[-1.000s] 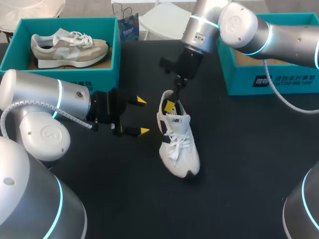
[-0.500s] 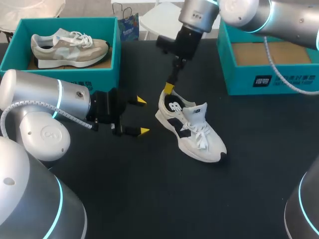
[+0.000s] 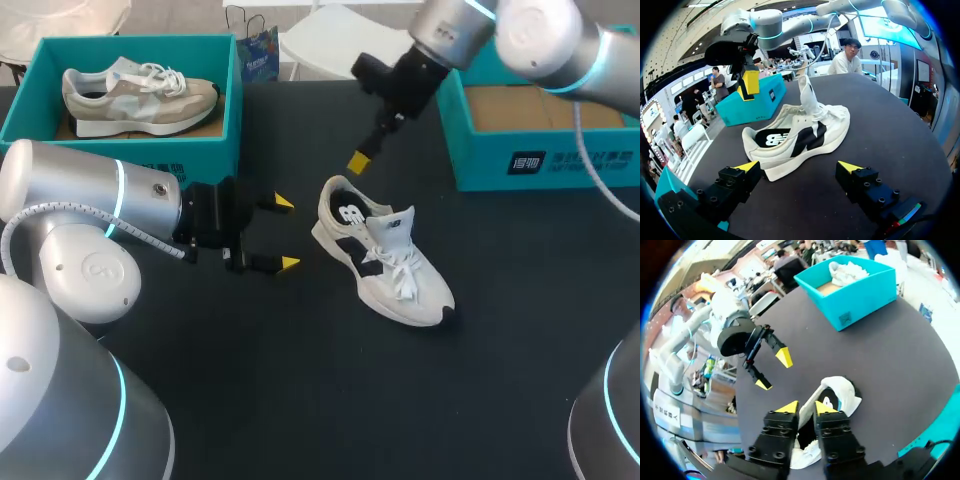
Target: Take the shoe out of the shoebox, open the shoe tongue, remove and reinsert the insole, then place the shoe into the shoebox
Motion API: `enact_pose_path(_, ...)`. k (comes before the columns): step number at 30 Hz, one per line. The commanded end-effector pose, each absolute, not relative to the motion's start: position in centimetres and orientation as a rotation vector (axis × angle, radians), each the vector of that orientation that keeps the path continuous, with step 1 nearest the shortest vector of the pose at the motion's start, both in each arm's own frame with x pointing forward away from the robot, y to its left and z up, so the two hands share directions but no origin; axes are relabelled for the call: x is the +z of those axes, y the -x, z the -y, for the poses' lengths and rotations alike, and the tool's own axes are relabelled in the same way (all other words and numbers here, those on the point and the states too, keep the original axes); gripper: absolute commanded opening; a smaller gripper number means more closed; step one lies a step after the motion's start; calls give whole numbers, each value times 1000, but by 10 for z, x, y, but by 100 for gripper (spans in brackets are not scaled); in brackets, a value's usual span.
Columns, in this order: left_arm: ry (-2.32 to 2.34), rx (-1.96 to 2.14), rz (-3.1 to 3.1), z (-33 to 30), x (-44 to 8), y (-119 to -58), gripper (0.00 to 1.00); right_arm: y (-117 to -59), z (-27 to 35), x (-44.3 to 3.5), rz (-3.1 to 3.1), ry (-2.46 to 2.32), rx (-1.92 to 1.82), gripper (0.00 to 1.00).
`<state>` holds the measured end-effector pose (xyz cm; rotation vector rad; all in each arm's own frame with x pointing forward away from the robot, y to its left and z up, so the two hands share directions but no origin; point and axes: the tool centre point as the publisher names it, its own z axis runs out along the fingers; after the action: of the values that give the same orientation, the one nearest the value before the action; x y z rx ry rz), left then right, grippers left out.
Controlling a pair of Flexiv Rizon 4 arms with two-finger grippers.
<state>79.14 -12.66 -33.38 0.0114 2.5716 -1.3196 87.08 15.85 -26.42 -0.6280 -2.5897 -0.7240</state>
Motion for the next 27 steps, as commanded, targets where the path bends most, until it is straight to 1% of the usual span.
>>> enact_pose_path(1, -22, -1331, -2592, 119, -313, -788, 100, -855, -143, -261, 2747, 795, -859, 0)
enact_pose_path(4, -13, -1342, -2590, 113, -308, -787, 100, -858, -145, -263, 2789, 831, -864, 0)
enact_pose_path(5, 9, -1343, -2581, 103, -301, -789, 100, -863, -147, -267, 2856, 893, -807, 0)
enact_pose_path(9, 25, -1355, -2570, 84, -292, -796, 100, -864, -148, -268, 2872, 895, -811, 0)
enact_pose_path(15, -28, -1341, -2610, 55, -291, -808, 100, -864, -148, -268, 2872, 895, -811, 0)
enact_pose_path(19, 50, -1289, -2593, 35, -289, -821, 100, -864, -148, -268, 2872, 895, -811, 0)
enact_pose_path(26, 78, -1257, -2576, 28, -286, -826, 100, -864, -148, -268, 2872, 895, -811, 0)
enact_pose_path(27, 78, -1257, -2576, 28, -286, -826, 100, -864, -147, -277, 2886, 901, -730, 0)
